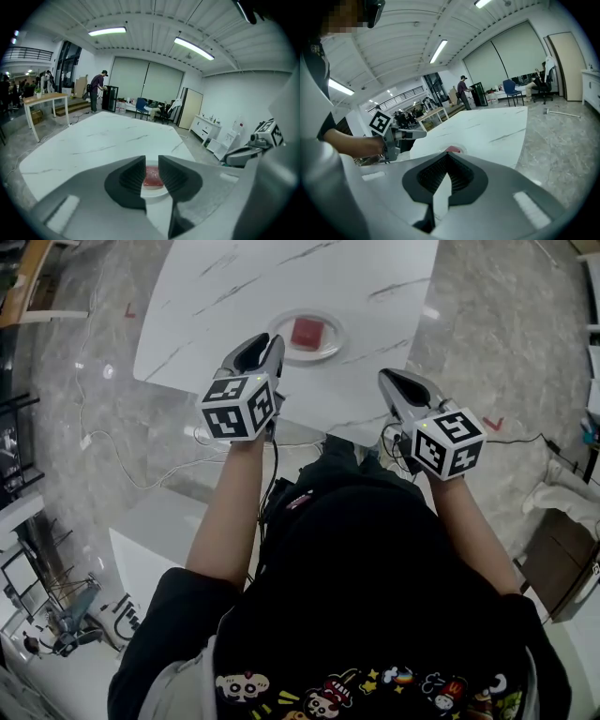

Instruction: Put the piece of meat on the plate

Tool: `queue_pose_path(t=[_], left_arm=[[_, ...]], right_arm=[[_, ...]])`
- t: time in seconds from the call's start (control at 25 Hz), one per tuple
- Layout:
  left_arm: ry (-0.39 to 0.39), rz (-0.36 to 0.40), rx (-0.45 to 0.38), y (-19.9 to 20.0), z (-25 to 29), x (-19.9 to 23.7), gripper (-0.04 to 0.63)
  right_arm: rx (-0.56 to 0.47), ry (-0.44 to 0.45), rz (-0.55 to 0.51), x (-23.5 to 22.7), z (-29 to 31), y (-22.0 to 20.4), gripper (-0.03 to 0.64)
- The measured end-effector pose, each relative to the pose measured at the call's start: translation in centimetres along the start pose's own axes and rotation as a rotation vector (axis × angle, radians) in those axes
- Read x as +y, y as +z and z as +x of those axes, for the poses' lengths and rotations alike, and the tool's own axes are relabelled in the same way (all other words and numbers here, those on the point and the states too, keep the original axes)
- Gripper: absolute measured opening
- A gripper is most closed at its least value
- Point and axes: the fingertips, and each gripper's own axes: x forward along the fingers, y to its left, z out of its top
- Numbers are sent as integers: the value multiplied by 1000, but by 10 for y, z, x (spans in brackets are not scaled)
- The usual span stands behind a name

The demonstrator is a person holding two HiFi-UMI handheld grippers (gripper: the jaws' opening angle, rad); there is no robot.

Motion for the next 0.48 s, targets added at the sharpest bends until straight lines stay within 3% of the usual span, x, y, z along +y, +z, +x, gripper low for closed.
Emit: queue_pose_path(t=[0.48], left_arm=[[56, 38, -250, 34, -85, 0, 155]], right_arm=[[-106, -14, -106, 20, 12, 48, 23]])
